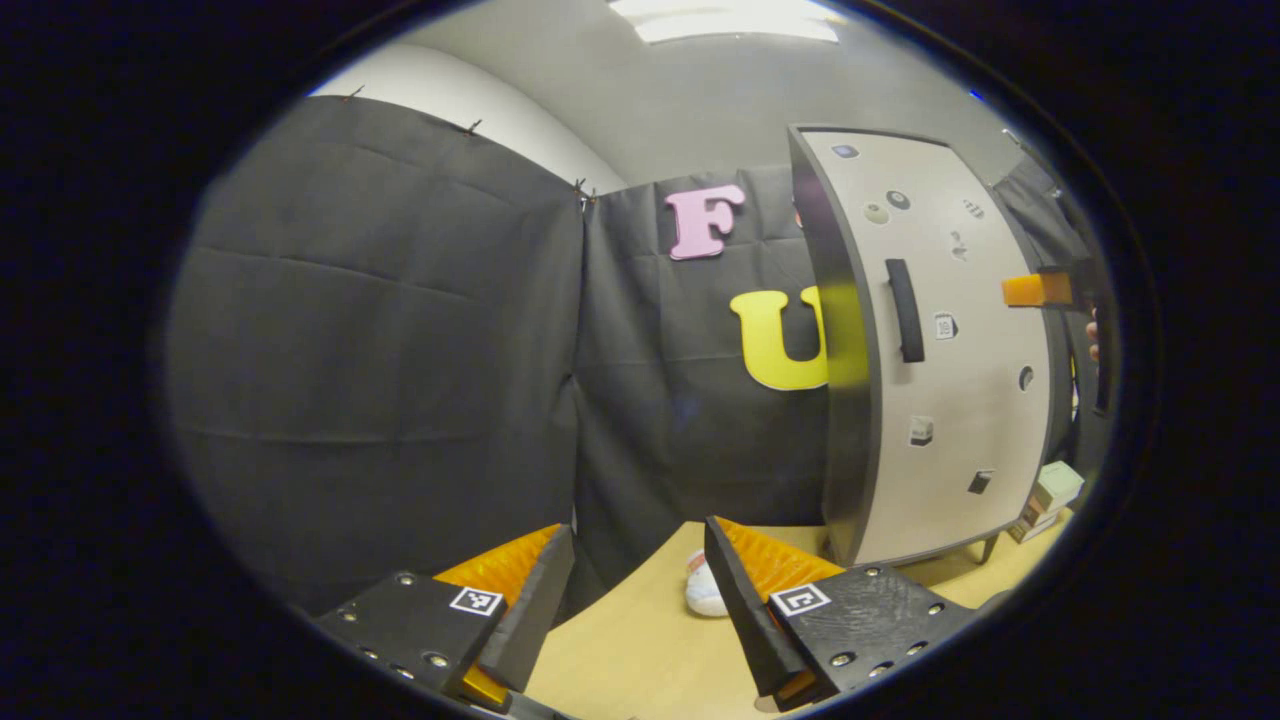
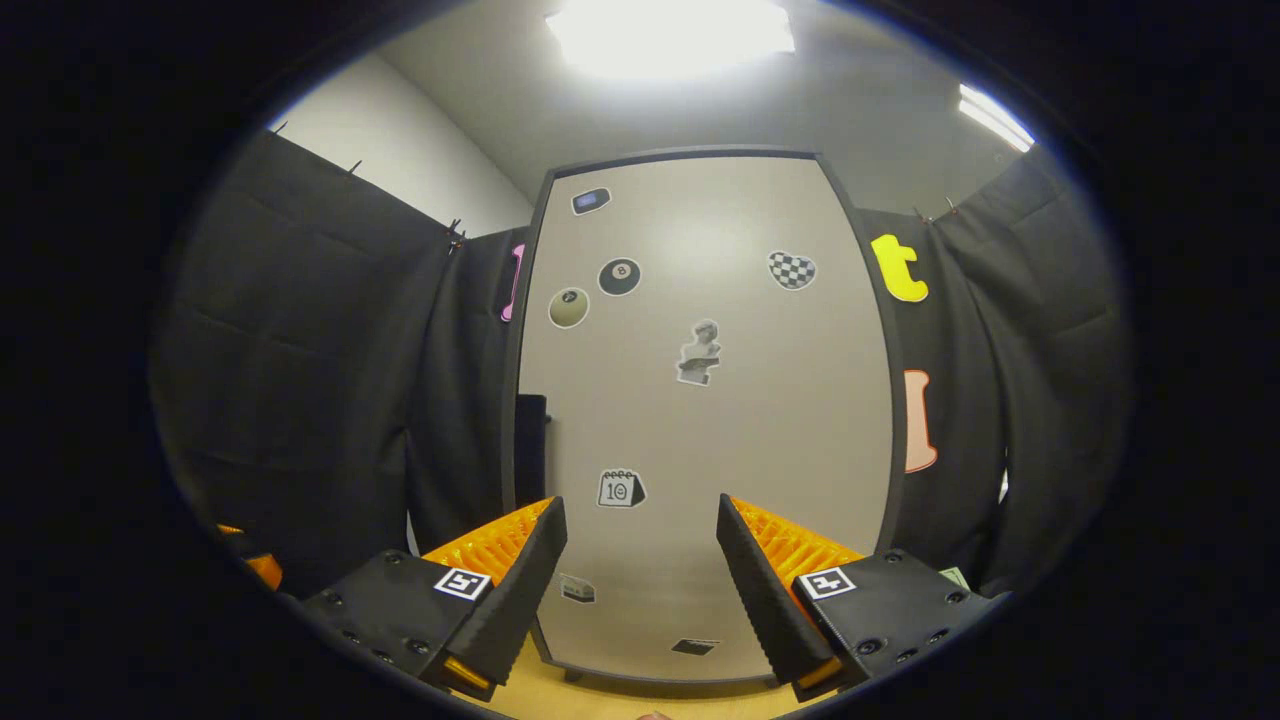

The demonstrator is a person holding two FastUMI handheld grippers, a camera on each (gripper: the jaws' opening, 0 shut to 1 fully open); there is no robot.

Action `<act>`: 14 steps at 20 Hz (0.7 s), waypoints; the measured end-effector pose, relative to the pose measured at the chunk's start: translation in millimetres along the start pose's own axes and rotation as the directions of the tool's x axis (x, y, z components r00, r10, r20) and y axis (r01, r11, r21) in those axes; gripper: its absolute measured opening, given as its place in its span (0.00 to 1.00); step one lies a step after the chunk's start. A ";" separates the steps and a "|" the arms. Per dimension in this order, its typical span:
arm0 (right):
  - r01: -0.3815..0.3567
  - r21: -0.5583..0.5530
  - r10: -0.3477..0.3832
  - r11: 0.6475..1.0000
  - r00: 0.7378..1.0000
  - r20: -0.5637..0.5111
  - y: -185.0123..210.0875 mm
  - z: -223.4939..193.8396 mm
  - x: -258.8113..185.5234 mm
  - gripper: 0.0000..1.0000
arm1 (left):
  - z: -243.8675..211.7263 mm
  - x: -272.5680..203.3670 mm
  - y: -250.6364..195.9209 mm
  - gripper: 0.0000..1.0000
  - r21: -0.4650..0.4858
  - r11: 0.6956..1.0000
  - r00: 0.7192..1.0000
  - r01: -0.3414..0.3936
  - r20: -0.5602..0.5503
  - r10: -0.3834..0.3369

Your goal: Open the cabinet door with the right hand, grasp the bottle in the cabinet with the left hand and place it on the coaster, then close the cabinet door with the right hand.

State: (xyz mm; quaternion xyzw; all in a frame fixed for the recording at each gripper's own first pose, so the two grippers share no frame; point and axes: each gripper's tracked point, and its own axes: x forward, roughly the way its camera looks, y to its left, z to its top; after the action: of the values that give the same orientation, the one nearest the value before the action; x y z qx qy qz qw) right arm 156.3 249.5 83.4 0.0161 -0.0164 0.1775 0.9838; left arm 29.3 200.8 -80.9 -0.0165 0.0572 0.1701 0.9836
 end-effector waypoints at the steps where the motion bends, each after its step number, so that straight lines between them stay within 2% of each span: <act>1: -0.006 0.002 0.006 1.000 1.000 -0.004 7.1 2.3 6.5 0.93 | -1.2 3.9 8.3 0.82 -0.001 1.000 1.000 -0.009 -0.002 0.009; 5: -0.021 -0.004 0.021 1.000 1.000 -0.021 34.8 5.5 32.1 0.93 | -12.0 20.5 34.2 0.80 -0.004 1.000 1.000 -0.027 -0.013 0.027; 6: -0.022 -0.011 0.022 1.000 1.000 -0.022 41.4 6.6 37.9 0.96 | -14.4 23.8 40.9 0.80 -0.002 1.000 0.999 -0.029 -0.015 0.028; 12: -0.014 -0.022 0.013 1.000 0.999 -0.035 73.5 5.2 72.3 0.93 | -28.0 45.7 75.4 0.80 0.012 0.999 0.999 -0.043 -0.020 0.044; 14: -0.002 -0.031 0.000 1.000 0.999 -0.051 79.2 0.5 84.0 0.98 | -32.8 49.7 88.3 0.80 0.007 0.998 0.998 -0.056 -0.025 0.056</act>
State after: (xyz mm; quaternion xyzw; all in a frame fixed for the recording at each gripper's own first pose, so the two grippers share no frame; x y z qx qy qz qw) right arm 207.2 352.9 89.2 -0.0038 0.0062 0.1780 0.9840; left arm 42.6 298.8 -120.5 -0.0139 0.0706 0.1973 0.9777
